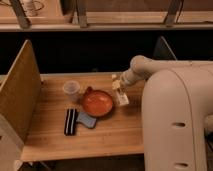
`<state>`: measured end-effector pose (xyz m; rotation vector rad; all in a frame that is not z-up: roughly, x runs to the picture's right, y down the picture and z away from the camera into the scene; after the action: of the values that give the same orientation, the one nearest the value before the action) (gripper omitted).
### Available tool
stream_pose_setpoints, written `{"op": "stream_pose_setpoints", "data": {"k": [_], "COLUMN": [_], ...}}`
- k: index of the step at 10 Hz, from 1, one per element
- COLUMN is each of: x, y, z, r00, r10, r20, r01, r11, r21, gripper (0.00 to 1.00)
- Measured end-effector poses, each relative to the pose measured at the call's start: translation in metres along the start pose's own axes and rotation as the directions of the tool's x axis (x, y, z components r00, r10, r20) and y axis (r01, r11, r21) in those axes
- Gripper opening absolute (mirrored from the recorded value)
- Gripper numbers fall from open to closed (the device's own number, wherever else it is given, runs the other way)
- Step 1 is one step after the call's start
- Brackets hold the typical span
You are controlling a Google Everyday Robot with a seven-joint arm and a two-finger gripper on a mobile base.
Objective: Place the bottle in the ceramic bowl
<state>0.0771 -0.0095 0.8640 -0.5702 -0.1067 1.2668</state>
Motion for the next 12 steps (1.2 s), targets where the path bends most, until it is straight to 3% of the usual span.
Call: {"op": "stream_pose_setpoints", "data": {"k": [5,7,9,10,12], "x": [-0.01,-0.013,-0.005,0.0,0.002], "y": [0.052,0.081,0.108,0.114,0.112], "z": [0.004,0.014,0.028,0.034,0.035], "r00": [0.988,0.974,0.951,0.943,0.942], "r10": [-0.157,-0.225,-0.301,-0.322,-0.322], "r20": [-0.008,-0.024,-0.064,-0.089,-0.096], "r01": [0.156,0.221,0.289,0.306,0.305], "r11": [0.986,0.969,0.945,0.939,0.939], "r21": [-0.06,-0.107,-0.153,-0.16,-0.159], "gripper": [0.0,0.0,0.01,0.05,0.09]}}
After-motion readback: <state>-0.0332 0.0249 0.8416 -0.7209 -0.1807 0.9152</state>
